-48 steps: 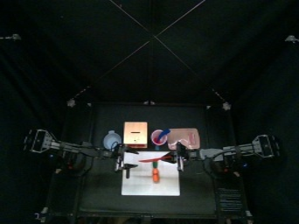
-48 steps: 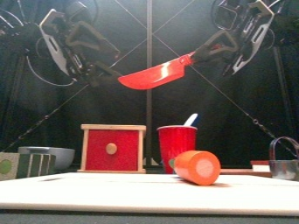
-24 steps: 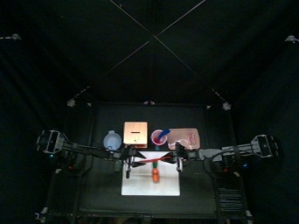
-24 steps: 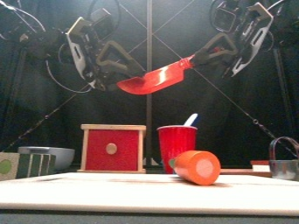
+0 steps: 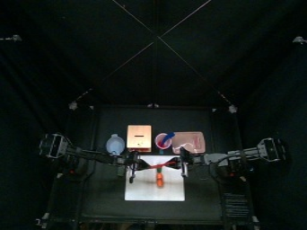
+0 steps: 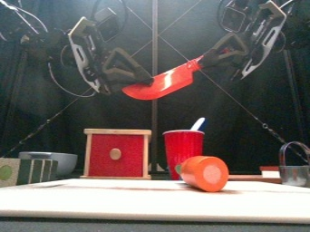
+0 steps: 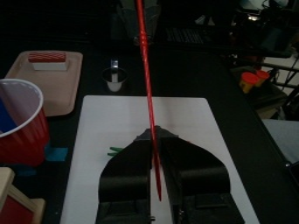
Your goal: Grab knife with other hand
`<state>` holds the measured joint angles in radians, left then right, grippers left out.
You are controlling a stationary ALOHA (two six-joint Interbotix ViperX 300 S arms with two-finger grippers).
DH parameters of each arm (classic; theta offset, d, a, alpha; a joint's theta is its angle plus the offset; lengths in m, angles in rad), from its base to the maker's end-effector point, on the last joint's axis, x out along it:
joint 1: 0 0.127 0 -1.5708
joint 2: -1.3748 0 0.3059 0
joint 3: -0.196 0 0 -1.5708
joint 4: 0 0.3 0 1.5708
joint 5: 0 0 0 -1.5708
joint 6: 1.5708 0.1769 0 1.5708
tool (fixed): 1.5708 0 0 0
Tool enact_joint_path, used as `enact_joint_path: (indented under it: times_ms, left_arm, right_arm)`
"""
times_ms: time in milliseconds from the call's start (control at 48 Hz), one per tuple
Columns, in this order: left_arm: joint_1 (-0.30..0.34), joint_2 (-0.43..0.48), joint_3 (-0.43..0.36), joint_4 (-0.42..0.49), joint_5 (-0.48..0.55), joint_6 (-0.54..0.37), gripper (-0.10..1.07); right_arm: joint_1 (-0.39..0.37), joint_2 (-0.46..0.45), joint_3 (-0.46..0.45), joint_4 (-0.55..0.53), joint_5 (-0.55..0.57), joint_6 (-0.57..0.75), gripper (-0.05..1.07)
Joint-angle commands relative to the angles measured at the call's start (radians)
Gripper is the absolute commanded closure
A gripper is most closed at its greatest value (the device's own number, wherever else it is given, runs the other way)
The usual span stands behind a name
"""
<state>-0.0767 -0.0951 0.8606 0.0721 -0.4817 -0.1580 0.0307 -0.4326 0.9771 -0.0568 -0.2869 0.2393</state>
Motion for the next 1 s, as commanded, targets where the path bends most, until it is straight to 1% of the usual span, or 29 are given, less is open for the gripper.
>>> enact_joint_path:
  times_ms: [0,104,333,458,583,667,729,792,896,979]
  left_arm:
    - [-0.003,0.0,-0.02,0.0,-0.002,0.002,0.51]
    - [0.0,0.0,-0.02,-0.002,-0.002,0.002,0.45]
    - [-0.002,0.003,-0.021,-0.002,-0.003,0.0,0.23]
    - [0.0,0.005,-0.023,-0.009,-0.008,0.0,0.21]
    - [0.002,0.014,-0.023,-0.015,0.0,0.0,0.23]
    - [0.002,0.023,-0.025,-0.02,0.003,0.0,0.27]
    - [0.002,0.025,-0.026,-0.025,0.002,0.0,0.32]
    - [0.0,0.023,-0.031,-0.021,0.003,0.002,0.4]
    - [0.0,0.018,-0.031,-0.021,0.003,0.0,0.51]
    - [0.0,0.017,-0.029,-0.025,0.003,0.0,0.54]
  right_arm:
    - [0.012,-0.011,-0.018,0.003,-0.009,0.003,0.64]
    - [0.018,-0.009,-0.02,0.003,-0.009,0.003,0.64]
    - [0.018,-0.006,-0.02,0.003,-0.011,0.003,0.64]
    - [0.02,-0.006,-0.02,0.003,-0.011,0.003,0.64]
    - [0.02,-0.006,-0.023,0.003,-0.009,0.003,0.64]
    - [0.023,-0.006,-0.026,0.003,-0.011,0.003,0.64]
    - [0.026,-0.006,-0.026,0.003,-0.009,0.003,0.64]
    - [0.031,-0.006,-0.025,0.003,-0.009,0.003,0.64]
    - [0.038,-0.003,-0.02,0.006,-0.009,0.008,0.64]
    - [0.052,0.002,-0.009,0.018,0.002,0.014,0.64]
